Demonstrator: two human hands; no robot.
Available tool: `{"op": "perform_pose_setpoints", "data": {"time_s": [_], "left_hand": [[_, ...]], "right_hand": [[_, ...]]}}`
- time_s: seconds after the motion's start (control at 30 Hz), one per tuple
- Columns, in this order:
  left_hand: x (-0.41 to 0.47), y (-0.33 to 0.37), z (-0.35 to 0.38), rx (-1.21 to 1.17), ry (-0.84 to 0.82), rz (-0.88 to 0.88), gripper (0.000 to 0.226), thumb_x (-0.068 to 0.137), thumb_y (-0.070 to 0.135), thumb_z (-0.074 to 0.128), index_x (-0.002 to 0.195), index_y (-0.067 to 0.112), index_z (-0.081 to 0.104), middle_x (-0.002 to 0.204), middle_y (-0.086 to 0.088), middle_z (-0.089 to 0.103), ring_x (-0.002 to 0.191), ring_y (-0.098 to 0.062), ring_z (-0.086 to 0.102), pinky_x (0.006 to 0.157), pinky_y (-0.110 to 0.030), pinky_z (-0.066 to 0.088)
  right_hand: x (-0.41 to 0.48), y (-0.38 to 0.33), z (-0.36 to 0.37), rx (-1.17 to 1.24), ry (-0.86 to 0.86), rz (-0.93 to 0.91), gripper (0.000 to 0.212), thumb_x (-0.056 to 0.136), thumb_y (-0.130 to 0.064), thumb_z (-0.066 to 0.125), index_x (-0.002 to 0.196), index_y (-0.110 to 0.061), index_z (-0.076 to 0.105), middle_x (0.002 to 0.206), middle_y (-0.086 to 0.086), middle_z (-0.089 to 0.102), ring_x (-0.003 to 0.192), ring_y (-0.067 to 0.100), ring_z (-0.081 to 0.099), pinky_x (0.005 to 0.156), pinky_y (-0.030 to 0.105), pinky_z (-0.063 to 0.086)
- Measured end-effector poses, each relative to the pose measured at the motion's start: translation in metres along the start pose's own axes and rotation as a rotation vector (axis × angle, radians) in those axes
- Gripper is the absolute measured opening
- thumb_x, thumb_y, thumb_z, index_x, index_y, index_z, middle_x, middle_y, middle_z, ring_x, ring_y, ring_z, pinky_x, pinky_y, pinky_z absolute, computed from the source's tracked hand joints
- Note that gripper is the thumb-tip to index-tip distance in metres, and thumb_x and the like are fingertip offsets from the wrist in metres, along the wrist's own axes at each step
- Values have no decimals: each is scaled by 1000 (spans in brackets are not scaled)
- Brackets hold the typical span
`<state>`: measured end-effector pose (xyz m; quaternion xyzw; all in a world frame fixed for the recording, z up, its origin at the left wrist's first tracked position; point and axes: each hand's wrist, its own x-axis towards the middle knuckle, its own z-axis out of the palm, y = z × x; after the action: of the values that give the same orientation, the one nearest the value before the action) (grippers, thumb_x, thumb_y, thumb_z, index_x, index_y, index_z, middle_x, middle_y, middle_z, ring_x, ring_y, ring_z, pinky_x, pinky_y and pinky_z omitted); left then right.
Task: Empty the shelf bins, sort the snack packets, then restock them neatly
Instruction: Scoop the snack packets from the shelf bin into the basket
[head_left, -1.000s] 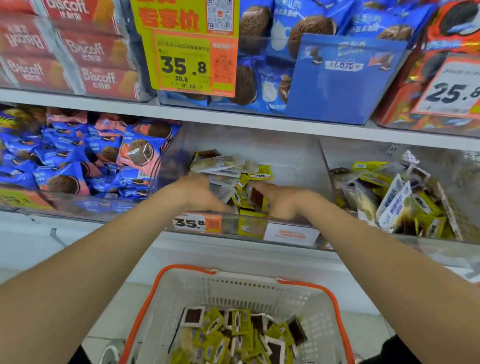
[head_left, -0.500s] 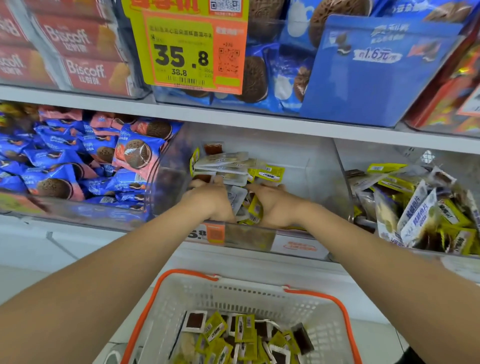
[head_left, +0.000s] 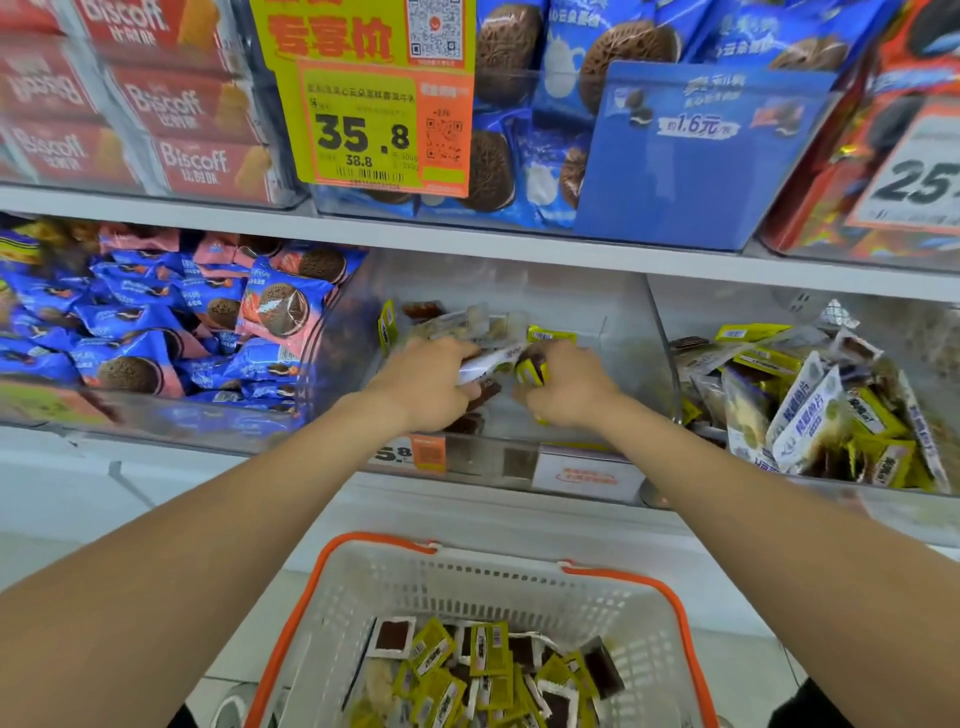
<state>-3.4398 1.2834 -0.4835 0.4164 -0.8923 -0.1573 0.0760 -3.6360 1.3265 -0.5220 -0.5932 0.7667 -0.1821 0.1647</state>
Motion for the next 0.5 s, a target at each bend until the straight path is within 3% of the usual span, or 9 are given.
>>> {"op": "perform_pose_setpoints", "data": {"time_s": [0.07,0.13,0.2,0.27,0.33,0.43,0.5], "left_hand": [[-5,3,-8,-122,47,27,15,98,27,69,112,22,66,111,-8,71,104,-35,66,76,-36,48],[-13,5,-19,-224,97,51,13,98,26,71,101,30,59,97,-1,69,95,-31,69,71,-35,48],[-27,11,-29,-327,121,52,12,99,28,71,105,31,62,87,12,68,83,-16,70,66,-30,52],[-45,18,-38,-448,131,53,14,99,29,71,112,25,67,88,10,72,76,-8,71,68,-34,62],[-68,30,-47,-572,136,64,20,99,28,72,118,23,69,94,4,76,75,-13,74,62,-38,64],[-96,48,-61,-696,158,99,19,96,26,76,114,22,73,92,-1,78,73,-16,74,58,-34,62],[-108,52,-67,-822,37,63,21,95,22,77,115,26,72,99,3,80,79,-14,76,60,-29,62]], "right_hand": [[-9,-3,-13,140,126,-18,41,89,-56,75,105,-19,67,91,-1,67,86,23,65,70,28,44],[-21,-3,-27,224,226,-45,42,89,-56,74,114,-23,63,99,-4,67,89,22,65,74,29,45],[-37,-4,-37,337,250,-90,41,88,-58,73,113,-30,57,100,-6,67,89,23,68,80,38,55],[-58,-7,-43,444,248,-137,42,85,-63,71,110,-33,53,98,-4,67,90,26,69,83,51,59],[-80,-13,-47,587,248,-173,37,90,-51,74,110,-32,50,100,4,65,94,31,70,77,54,62],[-116,-30,-53,977,211,-197,27,100,-19,69,118,-24,50,105,11,60,89,30,72,67,51,64],[-138,-41,-58,1039,134,-199,30,101,-11,66,124,-26,53,106,10,58,80,27,69,61,48,63]]}}
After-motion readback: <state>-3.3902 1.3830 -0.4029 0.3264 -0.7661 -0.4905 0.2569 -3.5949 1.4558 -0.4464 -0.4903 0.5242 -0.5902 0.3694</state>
